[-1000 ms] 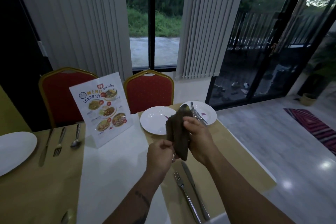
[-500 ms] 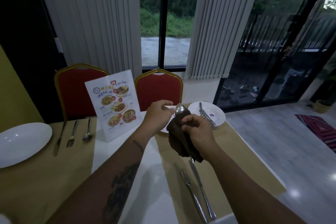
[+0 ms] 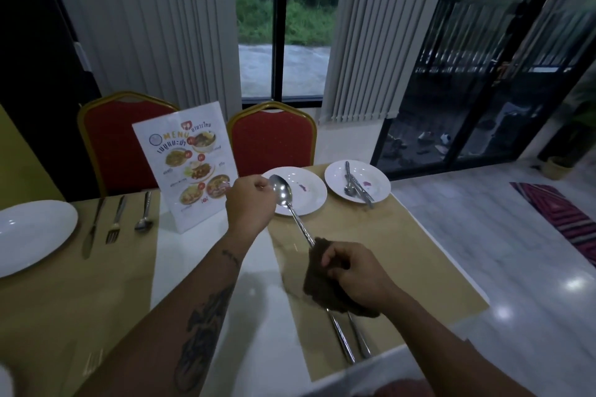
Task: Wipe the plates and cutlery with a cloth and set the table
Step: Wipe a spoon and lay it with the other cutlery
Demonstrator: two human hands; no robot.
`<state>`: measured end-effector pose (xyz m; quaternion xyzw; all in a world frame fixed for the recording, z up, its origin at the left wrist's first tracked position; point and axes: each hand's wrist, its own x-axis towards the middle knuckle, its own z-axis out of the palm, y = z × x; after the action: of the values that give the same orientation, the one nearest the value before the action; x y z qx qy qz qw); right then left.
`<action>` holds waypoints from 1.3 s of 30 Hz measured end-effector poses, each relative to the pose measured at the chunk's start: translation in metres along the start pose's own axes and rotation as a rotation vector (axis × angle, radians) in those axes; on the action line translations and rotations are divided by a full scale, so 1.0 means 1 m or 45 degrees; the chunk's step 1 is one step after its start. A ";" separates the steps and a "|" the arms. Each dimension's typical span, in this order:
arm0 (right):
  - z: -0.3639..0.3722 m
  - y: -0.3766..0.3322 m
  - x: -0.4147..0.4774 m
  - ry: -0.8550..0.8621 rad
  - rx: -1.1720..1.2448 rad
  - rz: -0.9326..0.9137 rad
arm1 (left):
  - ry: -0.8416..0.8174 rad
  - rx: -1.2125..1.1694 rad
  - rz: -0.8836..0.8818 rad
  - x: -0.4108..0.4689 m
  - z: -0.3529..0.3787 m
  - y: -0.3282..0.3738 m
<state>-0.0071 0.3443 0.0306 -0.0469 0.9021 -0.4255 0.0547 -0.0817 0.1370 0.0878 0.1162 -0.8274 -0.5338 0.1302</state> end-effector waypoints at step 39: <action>-0.028 0.063 -0.024 0.215 0.400 0.483 | -0.537 0.566 -0.104 -0.082 0.092 -0.150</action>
<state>0.0103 0.4086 0.0005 0.1678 0.8190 -0.5449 0.0646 -0.0275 0.1822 -0.0937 0.0617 -0.9273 -0.3570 -0.0946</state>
